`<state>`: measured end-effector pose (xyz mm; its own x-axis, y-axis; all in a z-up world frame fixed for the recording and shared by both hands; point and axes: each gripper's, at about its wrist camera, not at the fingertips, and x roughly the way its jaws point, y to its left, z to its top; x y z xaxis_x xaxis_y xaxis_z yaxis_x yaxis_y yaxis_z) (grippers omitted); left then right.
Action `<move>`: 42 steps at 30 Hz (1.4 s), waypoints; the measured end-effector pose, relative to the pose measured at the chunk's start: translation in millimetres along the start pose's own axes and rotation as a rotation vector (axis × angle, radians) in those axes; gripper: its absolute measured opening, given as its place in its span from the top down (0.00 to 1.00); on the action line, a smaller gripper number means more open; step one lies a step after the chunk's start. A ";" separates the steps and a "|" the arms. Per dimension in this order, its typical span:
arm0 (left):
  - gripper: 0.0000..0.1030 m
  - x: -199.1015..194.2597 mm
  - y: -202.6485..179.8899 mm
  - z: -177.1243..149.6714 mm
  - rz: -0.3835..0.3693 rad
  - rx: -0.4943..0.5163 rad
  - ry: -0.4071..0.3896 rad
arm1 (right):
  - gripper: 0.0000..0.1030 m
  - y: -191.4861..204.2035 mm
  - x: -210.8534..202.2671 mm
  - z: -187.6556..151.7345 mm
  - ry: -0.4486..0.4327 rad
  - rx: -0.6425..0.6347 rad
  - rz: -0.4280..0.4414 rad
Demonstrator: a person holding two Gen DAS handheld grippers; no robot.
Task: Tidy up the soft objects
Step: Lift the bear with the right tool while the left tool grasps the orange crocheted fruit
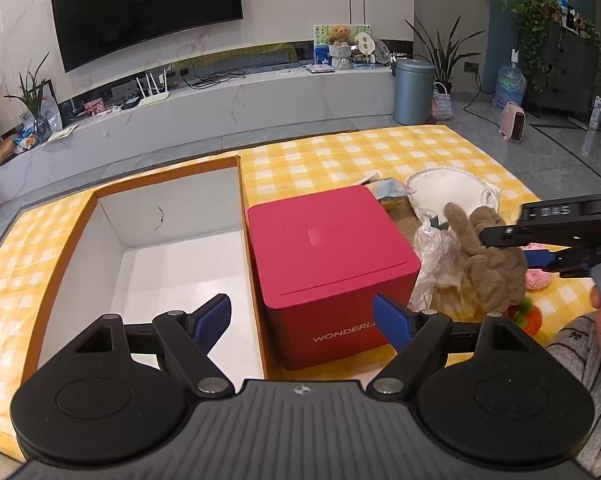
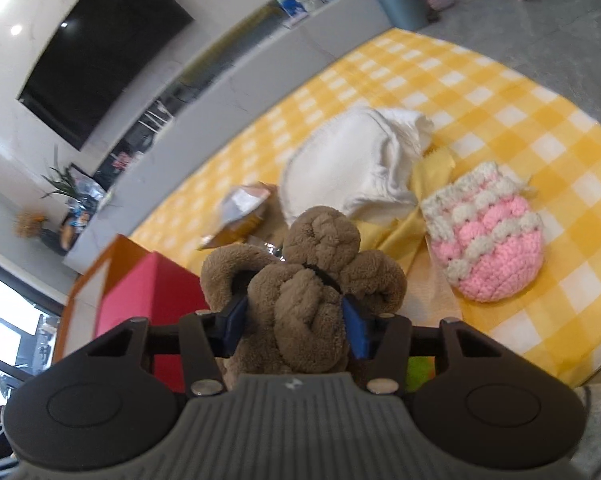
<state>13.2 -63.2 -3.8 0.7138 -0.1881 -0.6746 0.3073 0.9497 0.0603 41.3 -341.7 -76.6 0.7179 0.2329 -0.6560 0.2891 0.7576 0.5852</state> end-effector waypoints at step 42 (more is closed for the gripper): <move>0.16 131.0 -169.0 10.4 -0.471 0.167 0.503 | 0.49 -34.1 -122.8 4.7 -0.405 0.071 -0.044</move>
<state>61.3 -250.9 -94.8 0.1162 -0.3932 -0.9121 0.6330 0.7370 -0.2371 -53.7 -399.0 -13.8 0.8909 -0.0683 -0.4490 0.3579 0.7143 0.6014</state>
